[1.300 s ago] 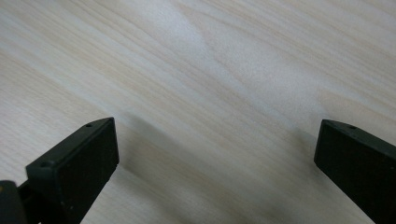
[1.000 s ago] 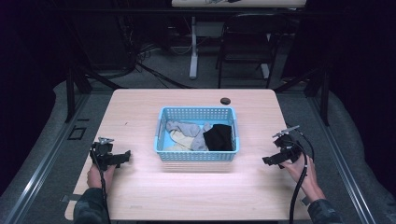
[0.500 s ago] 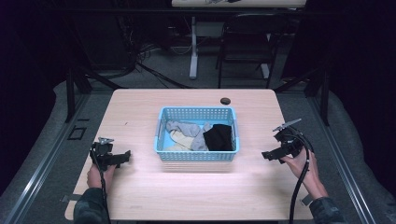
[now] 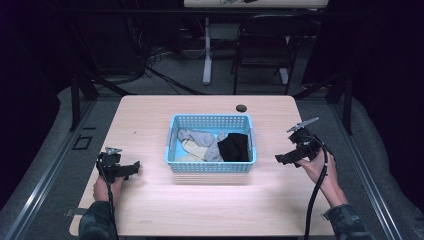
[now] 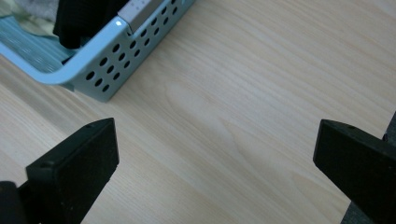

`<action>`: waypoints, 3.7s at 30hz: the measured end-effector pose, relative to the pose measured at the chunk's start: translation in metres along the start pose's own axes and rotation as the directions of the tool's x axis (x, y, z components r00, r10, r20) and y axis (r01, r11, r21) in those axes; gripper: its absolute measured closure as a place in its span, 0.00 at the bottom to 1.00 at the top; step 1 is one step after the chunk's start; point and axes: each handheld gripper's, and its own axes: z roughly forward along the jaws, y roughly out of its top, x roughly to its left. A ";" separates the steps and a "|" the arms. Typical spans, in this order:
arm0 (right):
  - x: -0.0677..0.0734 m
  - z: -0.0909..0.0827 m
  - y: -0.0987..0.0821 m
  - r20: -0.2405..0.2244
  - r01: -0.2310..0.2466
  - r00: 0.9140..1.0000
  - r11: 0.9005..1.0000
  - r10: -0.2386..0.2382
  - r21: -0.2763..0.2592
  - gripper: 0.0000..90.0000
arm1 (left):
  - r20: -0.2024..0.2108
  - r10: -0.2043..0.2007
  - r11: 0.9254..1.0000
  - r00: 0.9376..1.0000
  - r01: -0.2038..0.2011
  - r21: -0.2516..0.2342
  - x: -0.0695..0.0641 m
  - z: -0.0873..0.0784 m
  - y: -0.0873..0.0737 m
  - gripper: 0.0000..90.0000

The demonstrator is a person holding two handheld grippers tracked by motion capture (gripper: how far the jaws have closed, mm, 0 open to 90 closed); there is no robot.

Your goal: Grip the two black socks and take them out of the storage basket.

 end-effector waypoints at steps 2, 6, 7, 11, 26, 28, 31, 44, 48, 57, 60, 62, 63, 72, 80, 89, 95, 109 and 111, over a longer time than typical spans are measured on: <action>0.001 -0.002 0.005 0.006 0.014 1.000 1.000 -0.014 0.006 0.00 | 0.000 0.000 1.000 1.000 0.000 0.000 0.000 0.000 0.000 0.02; 0.006 -0.008 0.016 -0.003 0.018 1.000 1.000 -0.018 -0.014 0.00 | 0.000 -0.001 1.000 1.000 0.001 0.001 0.000 0.000 0.000 0.02; 0.006 -0.008 0.016 -0.003 0.018 1.000 1.000 -0.018 -0.014 0.00 | 0.000 -0.001 1.000 1.000 0.001 0.001 0.000 0.000 0.000 0.02; 0.012 -0.013 0.028 -0.003 0.036 0.999 0.999 -0.036 -0.021 0.00 | 0.000 0.000 1.000 1.000 0.000 0.000 0.000 0.000 0.000 0.02; 0.034 -0.014 0.070 -0.049 0.092 0.994 0.995 -0.094 -0.047 0.00 | 0.000 0.000 1.000 1.000 0.000 -0.001 0.000 0.000 0.000 0.02; 0.038 -0.011 0.076 -0.056 0.090 0.994 0.994 -0.093 -0.053 0.00 | 0.000 0.001 1.000 1.000 -0.001 0.000 0.000 0.000 0.000 0.02; 0.044 -0.008 0.085 -0.066 0.100 0.992 0.994 -0.103 -0.050 0.00 | 0.000 -0.001 1.000 1.000 0.001 0.000 0.000 0.000 0.000 0.02; 0.070 0.016 0.117 -0.107 0.135 0.985 0.991 -0.136 -0.017 0.04 | 0.001 0.001 1.000 1.000 -0.001 -0.001 0.000 0.000 0.000 0.02; 0.074 0.023 0.121 -0.128 0.139 0.982 0.990 -0.139 -0.009 0.07 | 0.001 0.001 1.000 1.000 -0.001 -0.001 0.000 0.000 0.000 0.02; 0.086 0.048 0.128 -0.158 0.152 0.976 0.988 -0.147 0.019 0.15 | 0.001 0.001 1.000 1.000 -0.001 -0.001 0.000 0.000 0.000 0.02; 0.090 0.056 0.129 -0.156 0.164 0.975 0.986 -0.156 0.039 0.16 | 0.001 0.001 1.000 1.000 -0.001 -0.001 0.000 0.000 0.000 0.02; 0.093 0.065 0.129 -0.161 0.162 0.975 0.985 -0.151 0.058 0.17 | 0.000 0.001 1.000 1.000 -0.001 -0.001 0.000 0.000 0.000 0.02; 0.093 0.065 0.129 -0.161 0.162 0.975 0.985 -0.151 0.058 0.17 | 0.001 0.000 1.000 1.000 0.000 0.000 0.000 0.000 0.000 0.02; 0.100 0.085 0.126 -0.164 0.140 0.979 0.986 -0.124 0.089 0.19 | 0.001 0.001 1.000 1.000 -0.001 -0.001 0.000 0.000 0.000 0.02; 0.104 0.101 0.124 -0.148 0.150 0.981 0.976 -0.127 0.158 0.26 | 0.000 0.001 1.000 1.000 -0.001 -0.001 0.000 0.000 0.000 0.02; 0.104 0.117 0.124 -0.115 0.130 0.988 0.966 -0.106 0.223 0.43 | 0.001 0.001 1.000 1.000 -0.001 -0.001 0.000 0.000 0.000 0.02; 0.104 0.121 0.122 -0.082 0.117 0.992 0.961 -0.099 0.252 0.73 | 0.001 -0.001 1.000 1.000 0.001 0.000 0.000 0.000 0.000 0.02; 0.101 0.098 0.124 -0.125 0.113 0.988 0.975 -0.090 0.191 0.93 | 0.001 0.001 1.000 1.000 -0.001 -0.001 0.000 0.000 0.000 0.02; 0.101 0.091 0.126 -0.125 0.124 0.987 0.975 -0.101 0.186 0.93 | 0.001 -0.001 1.000 1.000 0.001 0.000 0.000 0.000 0.000 0.02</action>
